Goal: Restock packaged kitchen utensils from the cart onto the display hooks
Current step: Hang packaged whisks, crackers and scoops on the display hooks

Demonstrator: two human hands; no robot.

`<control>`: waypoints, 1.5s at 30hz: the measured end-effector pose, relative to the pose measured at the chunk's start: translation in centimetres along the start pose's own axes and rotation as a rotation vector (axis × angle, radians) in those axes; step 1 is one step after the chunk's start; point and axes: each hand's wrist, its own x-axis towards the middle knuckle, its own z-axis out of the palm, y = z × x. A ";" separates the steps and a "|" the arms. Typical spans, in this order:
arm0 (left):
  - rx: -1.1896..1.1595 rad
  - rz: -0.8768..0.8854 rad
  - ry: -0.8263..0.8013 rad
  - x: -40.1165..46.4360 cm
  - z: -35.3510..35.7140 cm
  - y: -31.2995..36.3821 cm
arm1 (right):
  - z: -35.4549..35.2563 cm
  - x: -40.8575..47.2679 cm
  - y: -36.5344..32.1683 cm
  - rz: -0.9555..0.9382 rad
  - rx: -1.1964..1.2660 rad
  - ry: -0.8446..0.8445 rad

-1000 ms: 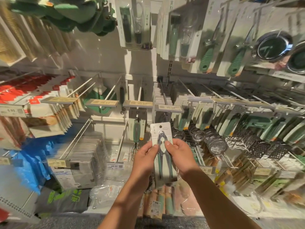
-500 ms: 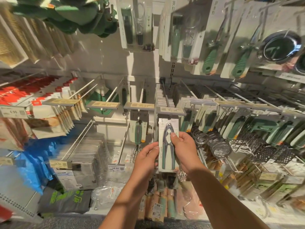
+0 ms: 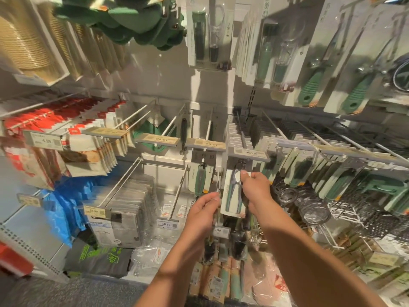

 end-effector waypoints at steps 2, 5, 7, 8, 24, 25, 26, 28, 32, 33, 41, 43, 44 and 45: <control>0.014 -0.001 0.010 0.1 -0.5 -0.1 | 0.3 0.2 0.1 0.008 -0.033 -0.008; 0.043 0.006 0.024 0.2 -1.3 -0.2 | 0.4 -0.3 0.5 0.013 -0.082 -0.029; 0.071 -0.015 0.026 0.1 -1.9 -0.5 | 0.2 -1.1 1.0 0.054 -0.123 -0.058; 0.085 -0.028 0.014 0.0 -2.1 -0.6 | 0.1 -1.5 1.4 0.076 -0.128 -0.071; 0.772 -0.038 -0.536 -4.6 -0.2 -4.6 | -11.0 -17.9 13.4 0.345 0.188 0.162; 0.816 -0.022 -0.559 -5.2 0.4 -5.3 | -11.9 -19.3 14.3 0.371 0.200 0.208; 0.846 -0.009 -0.584 -5.6 0.9 -6.0 | -12.8 -20.5 15.1 0.398 0.211 0.249; 0.901 -0.022 -0.680 -7.1 2.1 -7.7 | -15.1 -23.1 17.0 0.447 0.237 0.328; 1.014 -0.016 -0.872 -10.8 4.1 -10.5 | -19.4 -28.7 21.4 0.513 0.287 0.486; 1.054 -0.009 -0.890 -11.6 4.8 -11.2 | -20.4 -30.1 22.5 0.524 0.291 0.531; 1.307 0.028 -1.074 -19.5 13.6 -18.9 | -29.1 -41.0 32.3 0.690 0.401 0.783; 1.351 0.023 -1.131 -22.2 16.2 -20.8 | -31.5 -44.1 34.8 0.700 0.424 0.781; 1.374 0.013 -1.153 -23.5 17.5 -22.2 | -32.7 -45.7 35.9 0.712 0.432 0.791; 1.406 0.008 -1.169 -24.4 18.5 -23.4 | -33.5 -47.0 37.0 0.728 0.439 0.805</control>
